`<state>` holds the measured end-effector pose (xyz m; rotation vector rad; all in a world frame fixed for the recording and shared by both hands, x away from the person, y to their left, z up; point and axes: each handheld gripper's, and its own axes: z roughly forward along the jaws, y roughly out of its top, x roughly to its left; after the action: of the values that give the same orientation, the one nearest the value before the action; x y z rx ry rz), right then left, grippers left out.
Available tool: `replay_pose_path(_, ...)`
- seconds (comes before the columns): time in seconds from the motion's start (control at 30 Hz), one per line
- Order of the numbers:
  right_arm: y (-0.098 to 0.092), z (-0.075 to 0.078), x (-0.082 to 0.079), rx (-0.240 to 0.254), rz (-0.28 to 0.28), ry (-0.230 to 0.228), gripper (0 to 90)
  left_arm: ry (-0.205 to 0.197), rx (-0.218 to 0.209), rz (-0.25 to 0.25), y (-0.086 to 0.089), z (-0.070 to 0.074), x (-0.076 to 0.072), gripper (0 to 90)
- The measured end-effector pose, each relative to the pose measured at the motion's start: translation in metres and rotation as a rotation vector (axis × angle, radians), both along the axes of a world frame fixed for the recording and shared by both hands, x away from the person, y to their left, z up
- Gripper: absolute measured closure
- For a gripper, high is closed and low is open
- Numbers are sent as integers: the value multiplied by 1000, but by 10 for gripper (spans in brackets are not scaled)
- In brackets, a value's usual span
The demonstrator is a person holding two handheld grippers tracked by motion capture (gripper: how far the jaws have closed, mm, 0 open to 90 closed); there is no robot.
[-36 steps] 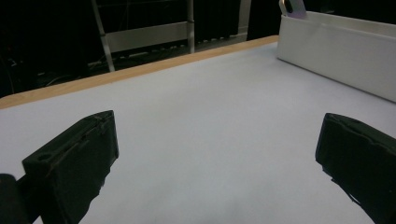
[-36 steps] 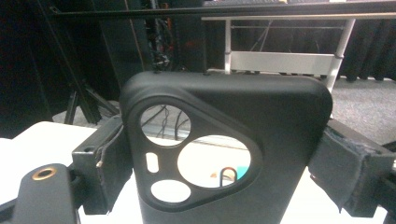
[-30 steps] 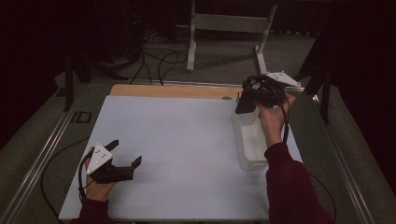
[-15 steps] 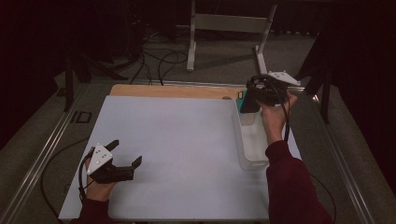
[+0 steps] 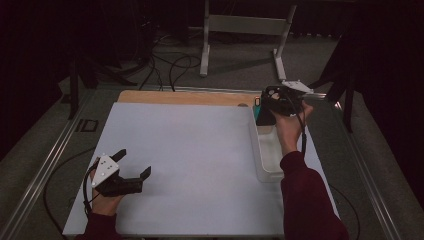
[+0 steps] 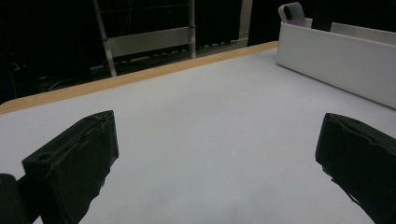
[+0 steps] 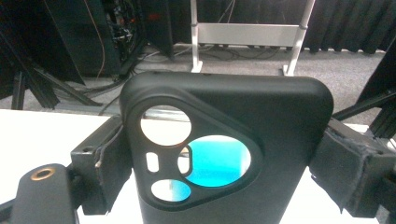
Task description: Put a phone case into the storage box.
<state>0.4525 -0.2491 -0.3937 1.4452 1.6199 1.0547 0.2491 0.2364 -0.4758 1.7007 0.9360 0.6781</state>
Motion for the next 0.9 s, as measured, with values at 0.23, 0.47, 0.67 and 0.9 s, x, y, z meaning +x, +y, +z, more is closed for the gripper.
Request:
replay_pose_path(0.23, 5, -9, 5, -17, -4, 20, 132, -6, -2, 3, 1, 1, 0, 0)
replay_pose_path(0.47, 7, -18, 9, -27, -11, 38, 129, -9, -8, 4, 2, 2, -1, 0)
replay_pose_path(0.67, 8, -26, 14, -23, -30, 53, 127, -11, -9, 4, 2, 2, -2, 0)
replay_pose_path(0.9, 8, -35, 17, -36, -40, 71, 126, -15, -11, 2, 1, 2, -2, 0)
